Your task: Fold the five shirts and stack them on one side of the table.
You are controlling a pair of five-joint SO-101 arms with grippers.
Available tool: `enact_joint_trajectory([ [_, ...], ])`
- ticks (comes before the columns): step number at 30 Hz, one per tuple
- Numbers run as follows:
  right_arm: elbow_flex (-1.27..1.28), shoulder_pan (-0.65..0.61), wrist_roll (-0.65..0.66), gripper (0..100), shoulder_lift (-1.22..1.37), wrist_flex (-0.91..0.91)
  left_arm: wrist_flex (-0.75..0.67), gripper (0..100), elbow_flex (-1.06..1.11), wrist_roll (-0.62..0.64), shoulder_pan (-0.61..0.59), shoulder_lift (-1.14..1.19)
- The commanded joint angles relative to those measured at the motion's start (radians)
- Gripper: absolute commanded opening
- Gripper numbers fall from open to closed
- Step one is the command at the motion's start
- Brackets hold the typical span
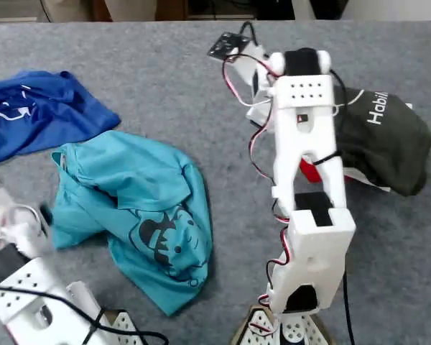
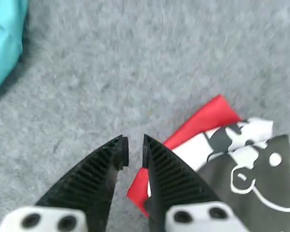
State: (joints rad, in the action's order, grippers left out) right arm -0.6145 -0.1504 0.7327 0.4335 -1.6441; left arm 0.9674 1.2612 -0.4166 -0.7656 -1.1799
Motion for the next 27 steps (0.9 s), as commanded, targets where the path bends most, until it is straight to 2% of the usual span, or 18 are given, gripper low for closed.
enact_joint_trajectory([
  [1,-0.048,-0.016,-0.012,6.3,-0.001,0.044,-0.061,21,0.066,-0.034,0.0,-0.005],
  [5,-0.059,-0.015,-0.012,6.3,0.001,0.055,-0.034,20,-0.061,0.052,-0.026,-0.035],
  [8,-0.085,-0.053,-0.025,5.9,0.002,0.041,0.058,19,-0.196,0.089,-0.037,-0.096],
  [9,-0.088,-0.077,-0.066,5.8,0.004,0.041,0.11,19,-0.23,0.097,-0.025,-0.119],
  [12,-0.09,-0.216,-0.167,5.8,0.036,0.048,0.29,19,-0.285,0.118,0.049,-0.189],
  [16,-0.094,-0.456,-0.187,6.4,0.171,0.049,0.476,19,-0.287,0.124,0.146,-0.255],
  [19,-0.15,-0.585,-0.187,11.1,0.297,0.064,0.499,19,-0.264,0.123,0.132,-0.271],
  [22,-0.263,-0.697,-0.169,22.1,0.404,0.037,0.468,19,-0.239,0.12,0.074,-0.274],
  [25,-0.39,-0.768,-0.078,30.4,0.496,-0.002,0.465,19,-0.21,0.051,0.031,-0.275],
  [27,-0.463,-0.779,-0.057,31.3,0.564,-0.012,0.463,19,-0.189,0.003,0.003,-0.277],
])
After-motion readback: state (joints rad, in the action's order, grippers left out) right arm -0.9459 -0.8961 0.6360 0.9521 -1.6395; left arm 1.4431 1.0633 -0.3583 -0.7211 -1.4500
